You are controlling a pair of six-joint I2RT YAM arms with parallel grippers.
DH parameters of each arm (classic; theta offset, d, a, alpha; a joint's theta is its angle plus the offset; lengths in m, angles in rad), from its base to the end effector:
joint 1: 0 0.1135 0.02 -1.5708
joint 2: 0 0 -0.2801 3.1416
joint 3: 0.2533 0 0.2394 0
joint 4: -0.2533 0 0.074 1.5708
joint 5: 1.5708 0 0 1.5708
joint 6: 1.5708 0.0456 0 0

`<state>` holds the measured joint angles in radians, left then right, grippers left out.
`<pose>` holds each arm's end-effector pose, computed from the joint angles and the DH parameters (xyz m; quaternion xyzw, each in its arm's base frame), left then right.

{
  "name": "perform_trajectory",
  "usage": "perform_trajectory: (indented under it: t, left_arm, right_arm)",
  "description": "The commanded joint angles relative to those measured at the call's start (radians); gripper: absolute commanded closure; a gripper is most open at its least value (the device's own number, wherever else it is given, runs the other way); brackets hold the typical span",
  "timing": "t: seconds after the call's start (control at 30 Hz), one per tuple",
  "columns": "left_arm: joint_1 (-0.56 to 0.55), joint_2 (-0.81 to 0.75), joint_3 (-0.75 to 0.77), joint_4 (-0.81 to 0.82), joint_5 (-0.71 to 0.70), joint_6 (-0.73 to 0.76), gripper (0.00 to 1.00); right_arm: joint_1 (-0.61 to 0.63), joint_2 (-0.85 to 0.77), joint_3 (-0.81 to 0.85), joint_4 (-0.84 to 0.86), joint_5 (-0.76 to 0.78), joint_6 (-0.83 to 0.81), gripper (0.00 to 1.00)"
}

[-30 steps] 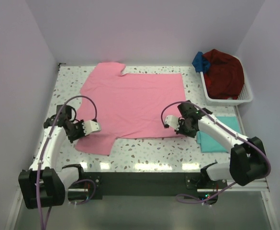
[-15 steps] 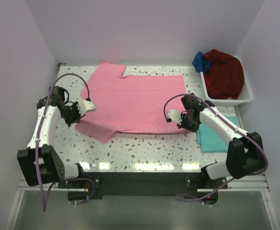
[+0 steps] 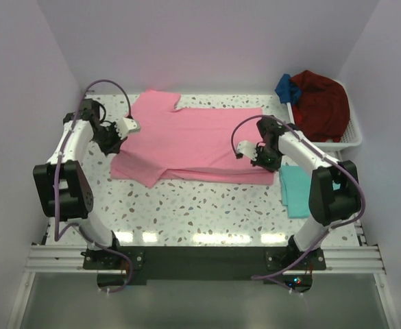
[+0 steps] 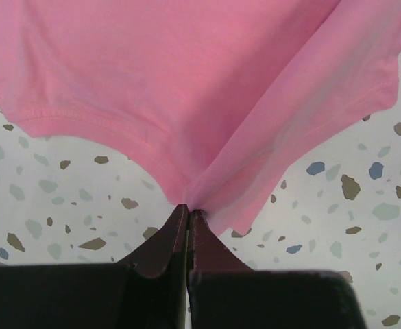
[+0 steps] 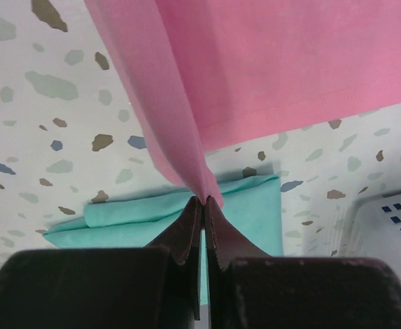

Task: Fold and stack the t-shirts
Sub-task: Fold the tshirt

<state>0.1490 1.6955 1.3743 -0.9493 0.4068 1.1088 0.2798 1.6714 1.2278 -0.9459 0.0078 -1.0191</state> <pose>0.3270 0.0308 0.2645 0.4739 0.8450 -0.0753 0.2360 0.2930 0.0838 0.2293 -0.6020 0.7934 -0.0363 0.0830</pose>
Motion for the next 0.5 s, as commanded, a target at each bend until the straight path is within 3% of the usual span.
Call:
perform_trajectory:
  t: [0.0,0.47]
  left_arm:
    - [-0.005,0.042,0.086,0.026,-0.006,-0.026,1.0]
    - [-0.023,0.17,0.195,0.046,-0.037,-0.05,1.0]
  right_arm:
    - [-0.024,0.045,0.079,-0.037,-0.005,-0.052,1.0]
    - [-0.034,0.2,0.234,-0.03,0.024,-0.098,1.0]
